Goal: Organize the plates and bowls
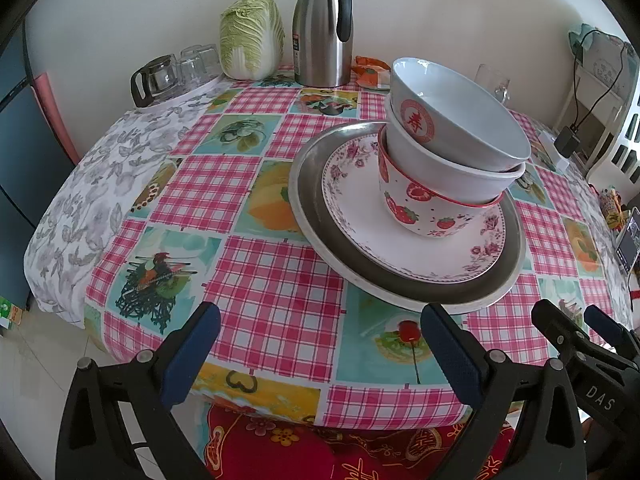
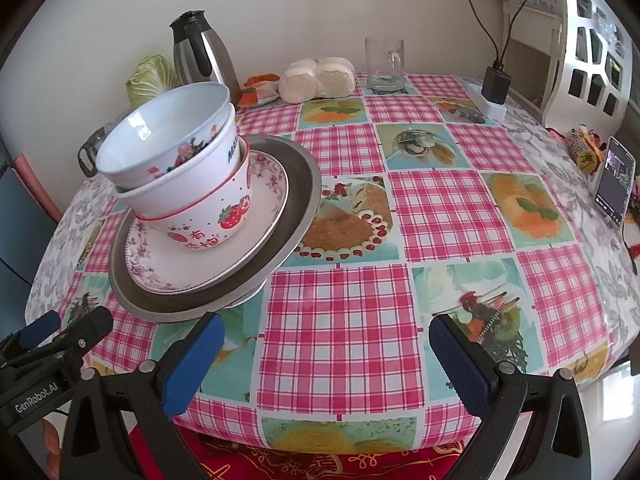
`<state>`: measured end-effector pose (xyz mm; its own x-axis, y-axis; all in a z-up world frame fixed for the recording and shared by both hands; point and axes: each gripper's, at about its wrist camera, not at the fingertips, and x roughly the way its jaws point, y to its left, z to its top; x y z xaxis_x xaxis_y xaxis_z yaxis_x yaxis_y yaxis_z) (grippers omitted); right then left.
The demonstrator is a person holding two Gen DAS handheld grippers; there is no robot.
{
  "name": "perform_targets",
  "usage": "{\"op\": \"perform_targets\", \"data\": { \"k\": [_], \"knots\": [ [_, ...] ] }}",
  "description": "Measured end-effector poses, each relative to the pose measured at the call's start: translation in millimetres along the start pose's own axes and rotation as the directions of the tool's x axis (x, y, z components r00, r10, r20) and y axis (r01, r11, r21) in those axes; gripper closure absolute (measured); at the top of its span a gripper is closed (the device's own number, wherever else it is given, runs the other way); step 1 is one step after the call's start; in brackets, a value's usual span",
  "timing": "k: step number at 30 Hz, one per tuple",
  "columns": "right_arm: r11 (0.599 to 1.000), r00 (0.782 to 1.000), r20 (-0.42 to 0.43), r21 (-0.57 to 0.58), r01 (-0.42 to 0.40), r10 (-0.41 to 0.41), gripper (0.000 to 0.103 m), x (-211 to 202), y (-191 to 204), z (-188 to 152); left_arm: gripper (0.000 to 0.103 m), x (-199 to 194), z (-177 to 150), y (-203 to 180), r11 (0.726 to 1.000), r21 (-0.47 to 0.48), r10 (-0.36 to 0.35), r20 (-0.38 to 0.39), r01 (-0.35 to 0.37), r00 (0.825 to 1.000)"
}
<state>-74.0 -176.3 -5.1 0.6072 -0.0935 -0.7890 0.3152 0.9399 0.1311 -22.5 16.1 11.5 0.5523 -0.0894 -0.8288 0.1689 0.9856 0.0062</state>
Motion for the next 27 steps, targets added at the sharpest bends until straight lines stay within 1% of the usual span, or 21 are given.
{"op": "perform_targets", "data": {
  "k": [27],
  "knots": [
    [1.000,1.000,-0.002,0.001,0.001,-0.001,0.000,0.7,-0.4,-0.4,0.003,2.0,-1.5,-1.4,1.000,-0.003,-0.010,-0.005,0.010,1.000]
  ]
}}
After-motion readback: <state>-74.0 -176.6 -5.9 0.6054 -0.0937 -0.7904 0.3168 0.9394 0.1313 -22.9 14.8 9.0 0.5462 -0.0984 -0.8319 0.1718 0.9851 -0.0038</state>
